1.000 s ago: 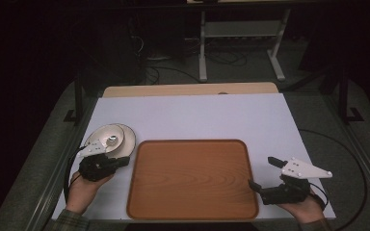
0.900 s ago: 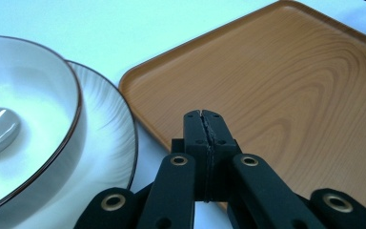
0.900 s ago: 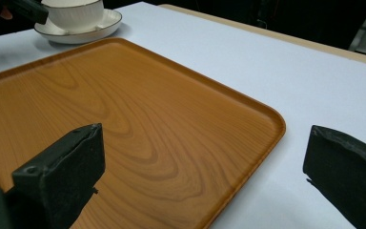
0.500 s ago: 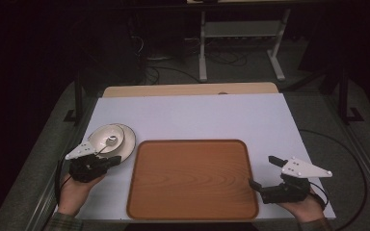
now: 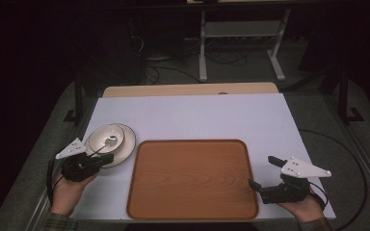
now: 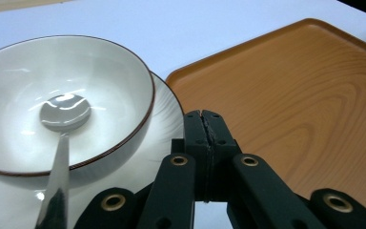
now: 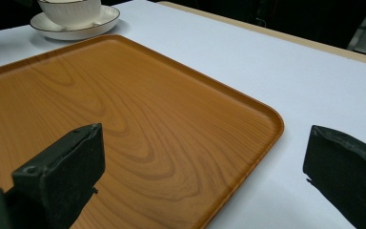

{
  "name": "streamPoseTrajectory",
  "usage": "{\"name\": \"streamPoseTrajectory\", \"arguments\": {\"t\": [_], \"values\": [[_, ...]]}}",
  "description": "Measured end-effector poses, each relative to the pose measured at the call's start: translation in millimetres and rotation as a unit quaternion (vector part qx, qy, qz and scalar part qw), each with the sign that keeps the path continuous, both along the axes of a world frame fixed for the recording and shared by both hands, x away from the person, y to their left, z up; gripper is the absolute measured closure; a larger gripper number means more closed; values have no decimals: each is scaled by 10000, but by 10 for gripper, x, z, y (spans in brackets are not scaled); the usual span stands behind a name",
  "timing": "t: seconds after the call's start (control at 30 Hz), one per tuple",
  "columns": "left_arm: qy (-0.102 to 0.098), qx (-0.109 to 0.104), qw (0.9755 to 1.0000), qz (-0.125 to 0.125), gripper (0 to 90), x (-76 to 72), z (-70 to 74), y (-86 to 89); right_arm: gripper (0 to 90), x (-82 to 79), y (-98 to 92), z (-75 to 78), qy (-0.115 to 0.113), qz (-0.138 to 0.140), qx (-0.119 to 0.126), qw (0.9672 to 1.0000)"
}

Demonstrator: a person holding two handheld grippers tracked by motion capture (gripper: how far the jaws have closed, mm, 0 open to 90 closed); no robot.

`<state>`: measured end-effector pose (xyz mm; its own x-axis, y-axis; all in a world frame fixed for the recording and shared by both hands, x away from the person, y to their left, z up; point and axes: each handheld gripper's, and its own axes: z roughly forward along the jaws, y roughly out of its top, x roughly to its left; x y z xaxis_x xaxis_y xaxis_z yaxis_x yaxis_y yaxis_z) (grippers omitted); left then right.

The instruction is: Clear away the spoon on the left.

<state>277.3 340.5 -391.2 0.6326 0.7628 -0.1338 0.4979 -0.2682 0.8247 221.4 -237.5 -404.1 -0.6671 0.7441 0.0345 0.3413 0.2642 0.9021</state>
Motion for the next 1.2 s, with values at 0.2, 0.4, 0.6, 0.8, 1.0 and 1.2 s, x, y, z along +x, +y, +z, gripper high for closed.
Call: {"name": "streamPoseTrajectory", "arguments": {"t": [0.2, 0.4, 0.6, 0.8, 1.0, 1.2], "values": [[-26, -4, 10000, 70, 893, -4, 17, 58, 0, 0, -5, 0, 5, -15, 1, 10000], [-78, 7, 9997, 229, 893, -36, 51, 130, 0, 1, -9, 0, 12, -29, -2, 10000], [-113, 55, 9994, 320, 893, -45, 65, 181, 0, 5, -7, -5, 20, -37, -27, 10000], [-127, 39, 9989, 456, 893, -53, 70, 262, 0, 5, -6, -5, 24, -41, -30, 10000], [-127, 27, 9980, 616, 894, -50, 61, 355, 0, 6, -6, -5, 23, -40, -29, 10000], [-107, 41, 9973, 725, 894, -40, 49, 406, 0, 6, 2, -8, 26, -29, -47, 10000]]}}
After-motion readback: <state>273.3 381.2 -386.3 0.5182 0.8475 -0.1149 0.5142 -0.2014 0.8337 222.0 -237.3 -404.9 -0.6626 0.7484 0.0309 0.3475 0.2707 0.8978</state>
